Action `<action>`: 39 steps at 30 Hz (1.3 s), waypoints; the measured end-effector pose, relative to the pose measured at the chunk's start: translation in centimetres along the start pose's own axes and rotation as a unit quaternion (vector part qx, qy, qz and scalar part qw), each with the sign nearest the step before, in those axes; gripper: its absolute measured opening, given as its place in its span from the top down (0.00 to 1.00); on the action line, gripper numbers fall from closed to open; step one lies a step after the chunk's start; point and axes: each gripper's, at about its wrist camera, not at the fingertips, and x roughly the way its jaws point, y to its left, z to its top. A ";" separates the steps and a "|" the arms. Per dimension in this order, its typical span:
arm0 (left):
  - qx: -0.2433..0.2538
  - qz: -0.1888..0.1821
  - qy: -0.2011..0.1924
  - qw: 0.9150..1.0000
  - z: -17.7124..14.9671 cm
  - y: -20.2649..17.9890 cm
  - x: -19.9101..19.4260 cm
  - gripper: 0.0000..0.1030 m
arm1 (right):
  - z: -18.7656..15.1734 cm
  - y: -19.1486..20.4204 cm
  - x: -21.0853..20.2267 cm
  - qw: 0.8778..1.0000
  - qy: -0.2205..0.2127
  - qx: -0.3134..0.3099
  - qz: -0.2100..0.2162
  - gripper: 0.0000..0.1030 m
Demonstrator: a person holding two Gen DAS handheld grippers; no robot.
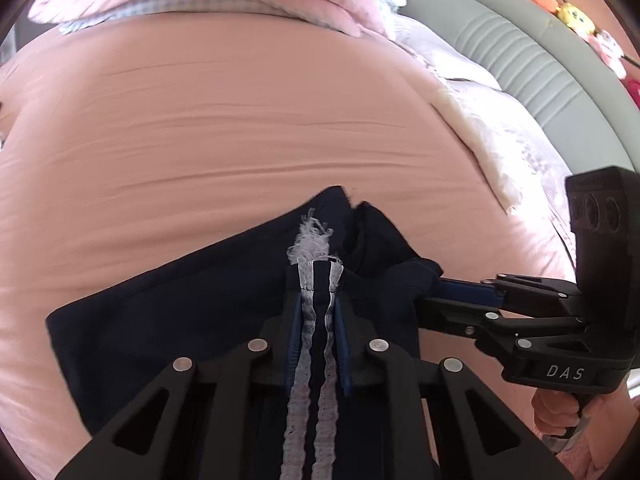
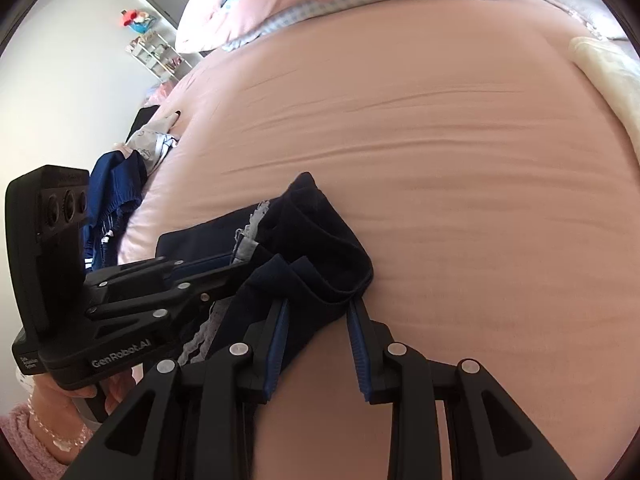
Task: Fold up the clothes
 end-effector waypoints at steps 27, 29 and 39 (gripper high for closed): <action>-0.143 0.083 -0.064 0.984 -5.2 11.1 -8.0 0.95 | 4.0 7.3 2.7 0.991 0.007 -0.119 -0.058 0.72; -0.140 0.093 -0.038 0.985 -5.5 11.6 -7.0 0.95 | 4.1 8.4 4.0 0.985 0.017 -0.156 -0.068 0.72; -0.128 0.061 -0.071 0.987 -7.3 12.0 -7.4 0.86 | 5.2 7.3 2.7 0.988 -0.023 -0.124 -0.088 0.71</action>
